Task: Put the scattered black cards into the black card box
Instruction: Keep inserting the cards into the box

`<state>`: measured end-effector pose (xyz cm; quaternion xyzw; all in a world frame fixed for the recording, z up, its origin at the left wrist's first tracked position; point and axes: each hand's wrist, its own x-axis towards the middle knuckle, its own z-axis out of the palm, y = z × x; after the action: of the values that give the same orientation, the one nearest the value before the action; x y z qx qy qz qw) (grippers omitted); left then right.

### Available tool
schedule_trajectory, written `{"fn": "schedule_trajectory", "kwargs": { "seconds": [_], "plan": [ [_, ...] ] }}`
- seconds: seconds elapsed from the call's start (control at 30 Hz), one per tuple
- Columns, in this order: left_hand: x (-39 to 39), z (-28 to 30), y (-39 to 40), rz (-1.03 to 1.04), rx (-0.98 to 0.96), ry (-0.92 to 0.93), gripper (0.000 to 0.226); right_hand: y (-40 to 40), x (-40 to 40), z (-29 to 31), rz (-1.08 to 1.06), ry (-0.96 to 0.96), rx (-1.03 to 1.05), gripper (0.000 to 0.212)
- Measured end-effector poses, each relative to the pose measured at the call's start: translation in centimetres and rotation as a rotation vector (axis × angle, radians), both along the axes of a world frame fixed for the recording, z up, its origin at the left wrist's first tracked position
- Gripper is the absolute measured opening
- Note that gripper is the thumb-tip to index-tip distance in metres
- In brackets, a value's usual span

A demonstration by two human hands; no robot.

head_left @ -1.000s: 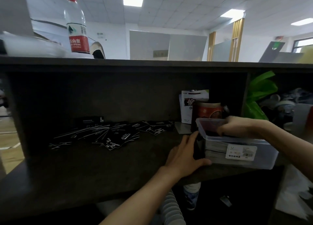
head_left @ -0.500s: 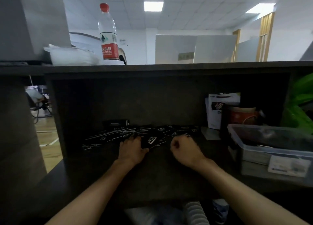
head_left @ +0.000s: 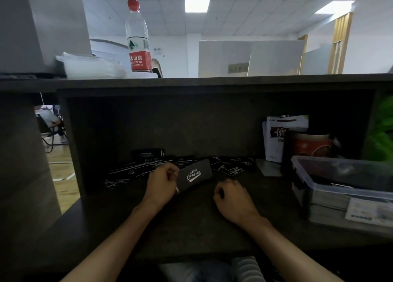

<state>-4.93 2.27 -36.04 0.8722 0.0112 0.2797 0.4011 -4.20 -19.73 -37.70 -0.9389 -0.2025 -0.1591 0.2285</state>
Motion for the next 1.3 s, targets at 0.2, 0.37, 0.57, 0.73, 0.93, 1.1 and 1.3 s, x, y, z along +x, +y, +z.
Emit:
{"fn": "schedule_trajectory", "kwargs": {
  "seconds": [0.2,0.37,0.57,0.73,0.93,1.1,1.3],
  "plan": [
    [-1.6,0.4,-2.7,-0.163,-0.331,0.047,0.055,0.1,0.0,0.2,0.043,0.003,0.186,0.024],
    [-1.1,-1.2,-4.4,-0.349,-0.278,0.232,0.055,-0.4,-0.2,0.2,0.144,-0.016,0.407,0.025],
    [0.7,-0.6,-0.2,-0.016,0.193,0.111,0.043,-3.7,0.5,0.5,-0.04,-0.315,0.109,0.025],
    [1.7,-1.6,0.1,0.081,0.554,0.196,0.057,-3.7,0.7,-0.6,-0.024,-0.302,-0.059,0.026],
    [1.2,-2.0,-0.2,0.087,0.644,0.017,0.043,-3.7,1.2,-0.8,-0.034,-0.321,-0.091,0.023],
    [0.8,-1.7,-0.8,0.098,0.677,0.08,0.044,-3.7,1.1,-0.8,-0.025,-0.309,-0.055,0.016],
    [1.2,-1.2,-1.0,0.127,0.625,0.21,0.058,-3.7,1.0,-0.7,-0.023,-0.293,-0.043,0.016]
  ]
}}
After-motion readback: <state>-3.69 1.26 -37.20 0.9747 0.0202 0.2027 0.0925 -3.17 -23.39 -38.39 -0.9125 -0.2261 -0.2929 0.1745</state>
